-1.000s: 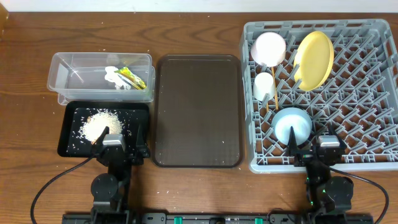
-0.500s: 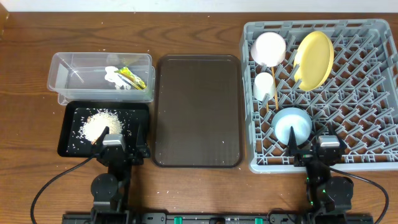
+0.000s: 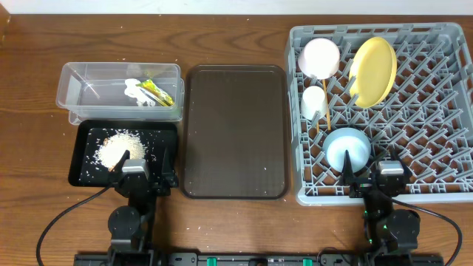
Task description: Sort waste into correct bins and load items into the dishwasher rack
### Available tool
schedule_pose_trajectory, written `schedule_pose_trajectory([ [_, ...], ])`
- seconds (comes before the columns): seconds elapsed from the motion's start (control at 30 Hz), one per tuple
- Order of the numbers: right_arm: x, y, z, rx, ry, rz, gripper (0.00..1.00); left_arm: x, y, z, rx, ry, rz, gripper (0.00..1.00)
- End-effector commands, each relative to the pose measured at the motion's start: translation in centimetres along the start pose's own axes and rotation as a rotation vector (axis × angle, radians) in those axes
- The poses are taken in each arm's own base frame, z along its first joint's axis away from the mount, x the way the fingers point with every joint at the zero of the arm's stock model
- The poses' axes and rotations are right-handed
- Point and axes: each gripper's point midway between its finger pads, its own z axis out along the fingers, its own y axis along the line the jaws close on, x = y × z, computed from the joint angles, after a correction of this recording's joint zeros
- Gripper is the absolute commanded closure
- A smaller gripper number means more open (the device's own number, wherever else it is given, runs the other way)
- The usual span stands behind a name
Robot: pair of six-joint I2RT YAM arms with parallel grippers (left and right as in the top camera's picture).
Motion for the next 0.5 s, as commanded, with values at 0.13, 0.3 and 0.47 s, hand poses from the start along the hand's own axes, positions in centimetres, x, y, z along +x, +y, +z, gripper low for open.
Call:
schedule_pose_trajectory([
  [0.13,0.04,-0.18,-0.02,0.006,-0.001,-0.011,0.01,1.67,0.25,0.05,-0.012,0.053,0.021,0.06],
  [0.3,0.04,-0.18,-0.02,0.006,-0.001,-0.012,0.01,1.67,0.26,0.05,-0.012,0.053,0.021,0.06],
  [0.47,0.04,-0.18,-0.02,0.006,-0.001,-0.011,0.01,1.68,0.25,0.05,-0.012,0.054,0.021,0.06],
])
